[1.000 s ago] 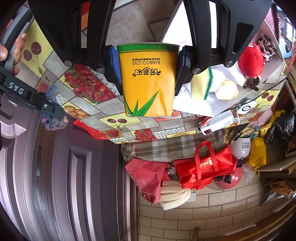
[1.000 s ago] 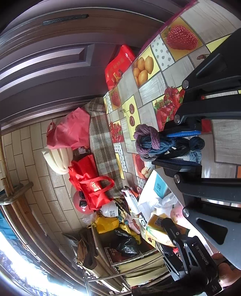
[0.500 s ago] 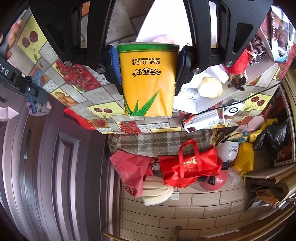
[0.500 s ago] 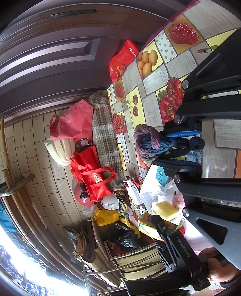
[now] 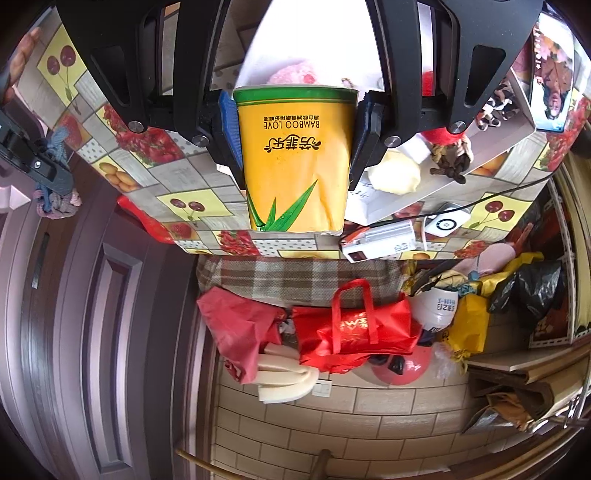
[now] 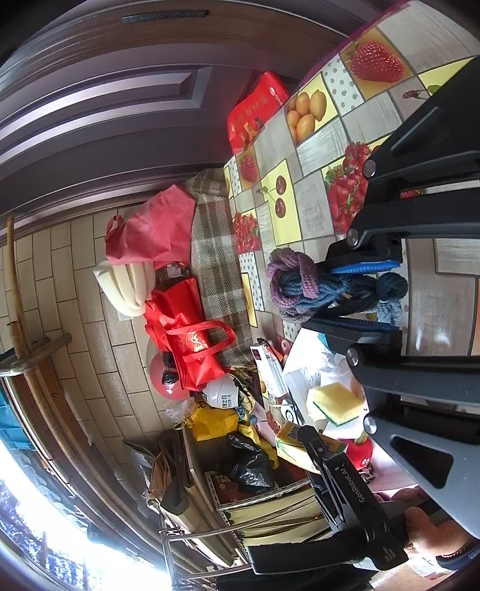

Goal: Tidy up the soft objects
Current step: 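Carry the tissue packet with the left tool while the right tool carries the knotted rope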

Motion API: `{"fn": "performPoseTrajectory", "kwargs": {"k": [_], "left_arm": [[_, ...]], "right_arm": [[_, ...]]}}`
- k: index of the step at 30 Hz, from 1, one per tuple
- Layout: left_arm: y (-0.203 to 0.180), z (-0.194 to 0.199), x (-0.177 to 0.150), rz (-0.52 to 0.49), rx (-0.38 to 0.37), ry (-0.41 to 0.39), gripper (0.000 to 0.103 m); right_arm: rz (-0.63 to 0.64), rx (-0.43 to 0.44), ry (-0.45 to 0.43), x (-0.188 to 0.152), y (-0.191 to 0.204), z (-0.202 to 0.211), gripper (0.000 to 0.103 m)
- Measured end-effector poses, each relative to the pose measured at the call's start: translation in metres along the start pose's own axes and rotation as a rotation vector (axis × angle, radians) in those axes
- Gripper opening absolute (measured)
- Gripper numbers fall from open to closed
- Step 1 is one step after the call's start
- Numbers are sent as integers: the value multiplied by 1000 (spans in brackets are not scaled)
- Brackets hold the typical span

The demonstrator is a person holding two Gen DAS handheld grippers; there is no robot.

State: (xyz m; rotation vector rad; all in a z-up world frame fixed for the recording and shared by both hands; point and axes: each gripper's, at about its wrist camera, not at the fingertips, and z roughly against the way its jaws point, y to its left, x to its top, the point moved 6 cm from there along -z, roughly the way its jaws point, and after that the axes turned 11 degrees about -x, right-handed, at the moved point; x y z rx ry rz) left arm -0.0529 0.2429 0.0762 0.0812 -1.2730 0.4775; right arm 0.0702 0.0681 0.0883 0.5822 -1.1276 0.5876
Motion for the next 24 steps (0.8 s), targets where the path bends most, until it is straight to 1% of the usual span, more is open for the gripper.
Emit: {"fn": "performPoseTrajectory", "kwargs": {"k": [10, 19, 24], "left_arm": [[35, 9, 8, 88, 37, -19, 49], [71, 16, 11, 174, 74, -34, 49], [87, 21, 12, 217, 88, -44, 49]], "right_arm": [[8, 43, 7, 14, 20, -4, 19], [59, 88, 1, 26, 53, -10, 19], [90, 113, 14, 29, 73, -17, 19]]}}
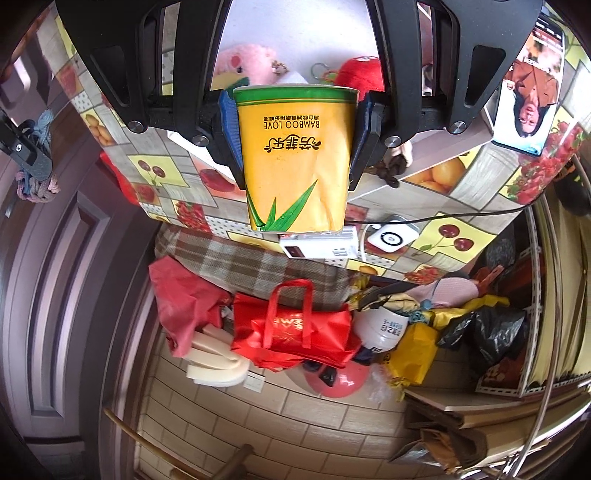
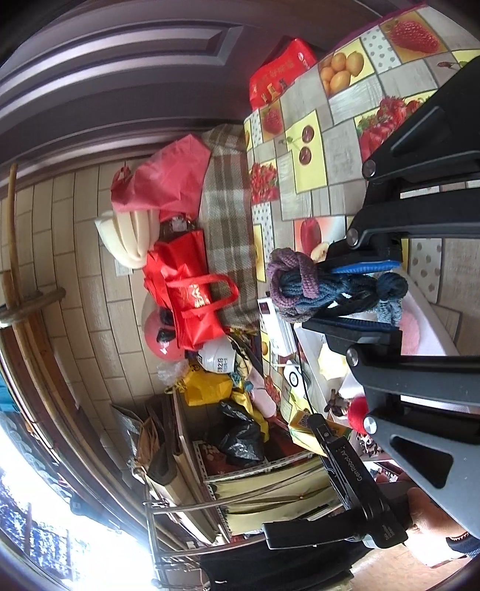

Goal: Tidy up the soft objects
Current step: 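Carry the tissue packet with the left tool while the right tool carries the knotted rope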

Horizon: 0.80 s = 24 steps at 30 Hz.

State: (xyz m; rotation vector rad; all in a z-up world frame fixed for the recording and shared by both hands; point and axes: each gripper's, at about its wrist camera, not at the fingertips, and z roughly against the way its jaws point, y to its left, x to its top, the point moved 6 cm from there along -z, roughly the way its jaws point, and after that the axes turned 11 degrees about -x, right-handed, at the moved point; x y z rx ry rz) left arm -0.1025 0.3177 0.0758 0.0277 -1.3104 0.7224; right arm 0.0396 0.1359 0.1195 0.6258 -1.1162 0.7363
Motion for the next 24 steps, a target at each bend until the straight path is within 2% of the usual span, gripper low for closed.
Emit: {"fn": "performPoseTrajectory", "kwargs": {"k": [7, 16, 24], "left_arm": [[23, -2, 2, 46, 32, 8, 49], [57, -7, -1, 104, 108, 40, 49], [54, -13, -6, 88, 116, 69, 49]], "right_arm": [[30, 43, 49, 2, 26, -19, 19], [60, 83, 164, -16, 59, -56, 19], [83, 118, 240, -37, 89, -80, 19]]}}
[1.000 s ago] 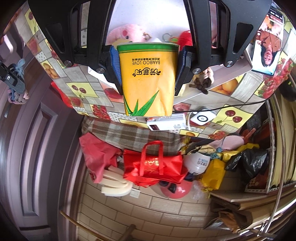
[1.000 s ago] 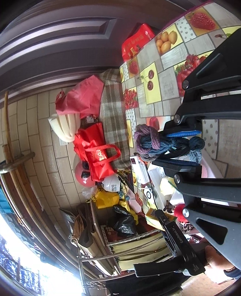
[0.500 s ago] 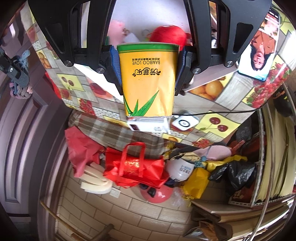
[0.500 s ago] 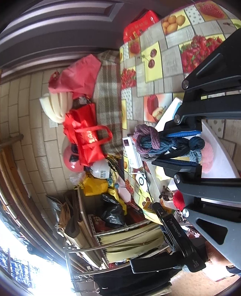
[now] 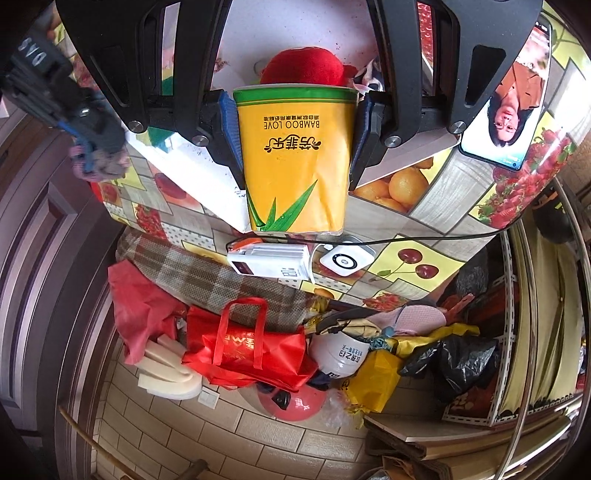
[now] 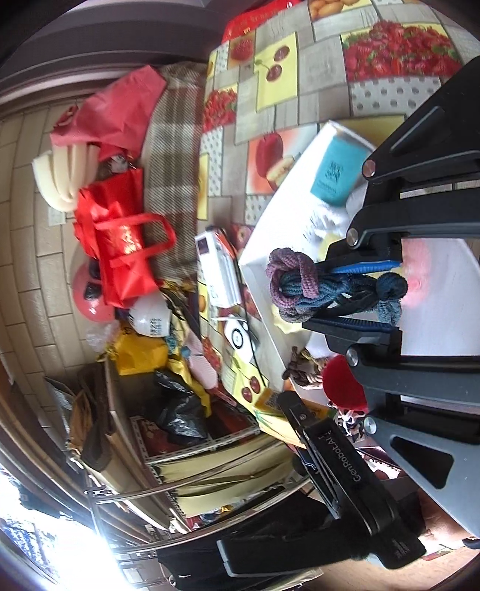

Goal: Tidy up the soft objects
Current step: 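Carry the tissue packet with the left tool while the right tool carries the knotted rope, then open the left tool to drop the tissue packet while the right tool releases the knotted rope into the box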

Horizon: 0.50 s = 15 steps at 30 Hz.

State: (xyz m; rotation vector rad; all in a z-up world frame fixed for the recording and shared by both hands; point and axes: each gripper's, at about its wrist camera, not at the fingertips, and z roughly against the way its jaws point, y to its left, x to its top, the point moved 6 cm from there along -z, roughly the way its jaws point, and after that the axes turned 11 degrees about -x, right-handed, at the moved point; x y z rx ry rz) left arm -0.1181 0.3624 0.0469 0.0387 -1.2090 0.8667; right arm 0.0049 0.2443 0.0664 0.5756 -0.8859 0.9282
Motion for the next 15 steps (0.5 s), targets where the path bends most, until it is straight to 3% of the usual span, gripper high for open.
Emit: {"fn": "performPoseTrajectory", "kwargs": {"k": [15], "left_arm": [[-12, -13, -7, -46, 0, 52, 49]], "right_arm": [[-23, -3, 41, -9, 4, -20, 22]]}}
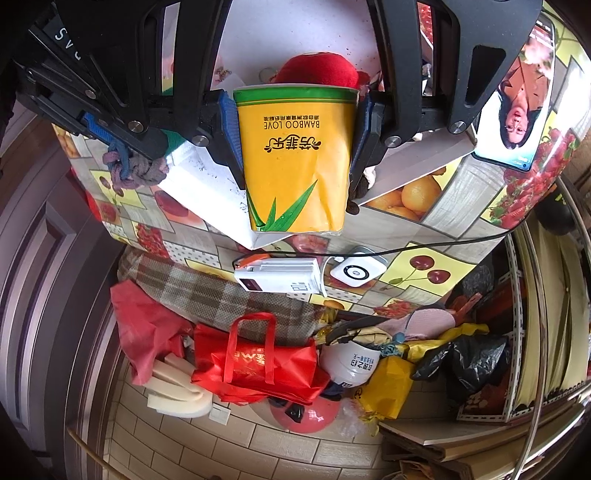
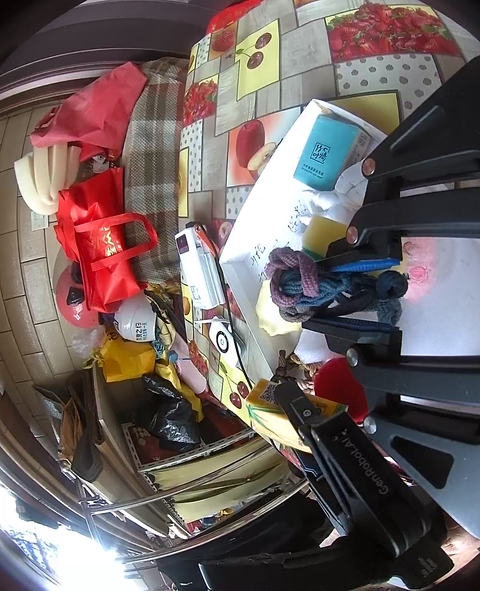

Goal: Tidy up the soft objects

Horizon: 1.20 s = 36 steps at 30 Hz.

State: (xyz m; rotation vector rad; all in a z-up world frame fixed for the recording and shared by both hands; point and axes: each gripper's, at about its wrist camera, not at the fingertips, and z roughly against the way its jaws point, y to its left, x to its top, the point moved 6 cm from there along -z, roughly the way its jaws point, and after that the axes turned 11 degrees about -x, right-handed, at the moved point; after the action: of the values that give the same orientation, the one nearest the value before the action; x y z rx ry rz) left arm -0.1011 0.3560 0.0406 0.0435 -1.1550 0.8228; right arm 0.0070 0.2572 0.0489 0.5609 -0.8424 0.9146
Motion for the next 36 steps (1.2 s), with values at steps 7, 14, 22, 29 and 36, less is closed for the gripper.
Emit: {"fn": "performPoseTrajectory", "kwargs": {"k": [7, 14, 22, 29, 36], "left_arm": [[-1, -2, -1, -3, -5, 7, 49], [-4, -3, 0, 1, -7, 5, 78], [5, 19, 11, -32, 118, -128, 103], [0, 22, 10, -44, 95, -139, 103], [-17, 35, 15, -63, 42, -156, 103]], "right_arm": [[12, -10, -19, 1, -1, -1, 22], [1, -18, -47, 3, -1, 4, 37], [-54, -46, -109, 10, -20, 15, 103], [-78, -72, -189, 8, -32, 42, 103], [-172, -151, -396, 8, -79, 128, 103]]}}
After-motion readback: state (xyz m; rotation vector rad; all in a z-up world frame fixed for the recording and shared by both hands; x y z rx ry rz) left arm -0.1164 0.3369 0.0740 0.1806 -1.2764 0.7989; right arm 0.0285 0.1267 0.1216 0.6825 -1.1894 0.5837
